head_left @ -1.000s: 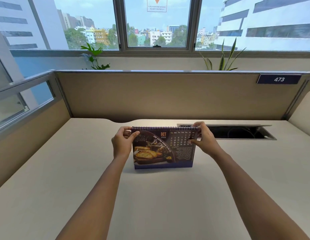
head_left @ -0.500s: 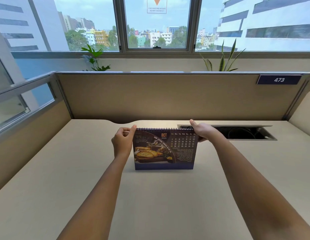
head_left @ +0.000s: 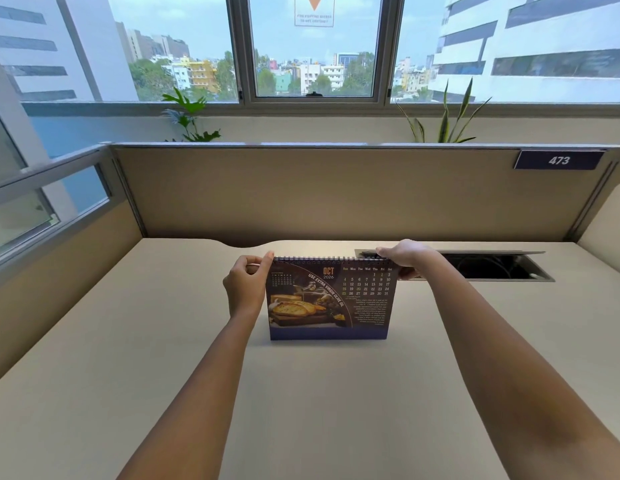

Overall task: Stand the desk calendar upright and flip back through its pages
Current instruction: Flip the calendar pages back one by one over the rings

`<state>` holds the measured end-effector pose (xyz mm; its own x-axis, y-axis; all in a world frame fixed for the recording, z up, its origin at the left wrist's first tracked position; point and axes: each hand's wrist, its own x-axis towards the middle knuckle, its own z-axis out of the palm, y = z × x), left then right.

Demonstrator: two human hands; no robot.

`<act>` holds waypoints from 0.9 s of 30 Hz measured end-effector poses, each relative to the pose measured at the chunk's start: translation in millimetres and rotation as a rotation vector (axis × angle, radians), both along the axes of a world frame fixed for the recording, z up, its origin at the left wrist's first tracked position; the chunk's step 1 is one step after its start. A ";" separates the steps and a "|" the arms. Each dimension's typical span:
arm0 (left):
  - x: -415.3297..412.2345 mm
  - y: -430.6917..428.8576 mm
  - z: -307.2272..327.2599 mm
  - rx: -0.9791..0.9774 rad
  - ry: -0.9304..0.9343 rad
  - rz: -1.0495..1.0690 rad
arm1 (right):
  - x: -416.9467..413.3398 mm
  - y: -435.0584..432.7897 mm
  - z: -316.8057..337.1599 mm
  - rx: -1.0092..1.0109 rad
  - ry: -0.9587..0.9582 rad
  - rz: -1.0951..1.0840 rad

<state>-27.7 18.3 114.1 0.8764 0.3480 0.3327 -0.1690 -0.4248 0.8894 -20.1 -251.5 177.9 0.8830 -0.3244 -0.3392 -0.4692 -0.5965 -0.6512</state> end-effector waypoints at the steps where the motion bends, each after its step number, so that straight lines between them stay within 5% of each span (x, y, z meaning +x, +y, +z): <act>1: 0.0 0.0 -0.4 -0.002 0.000 0.000 | 0.5 -1.0 -0.7 0.012 -0.015 -0.010; 19: -1.0 -1.8 -2.0 0.001 -0.010 0.025 | 0.2 8.2 6.2 -0.096 -0.035 -0.007; 27: -0.6 -1.6 -2.5 -0.002 -0.009 0.019 | -2.1 10.9 14.0 -0.128 0.104 0.051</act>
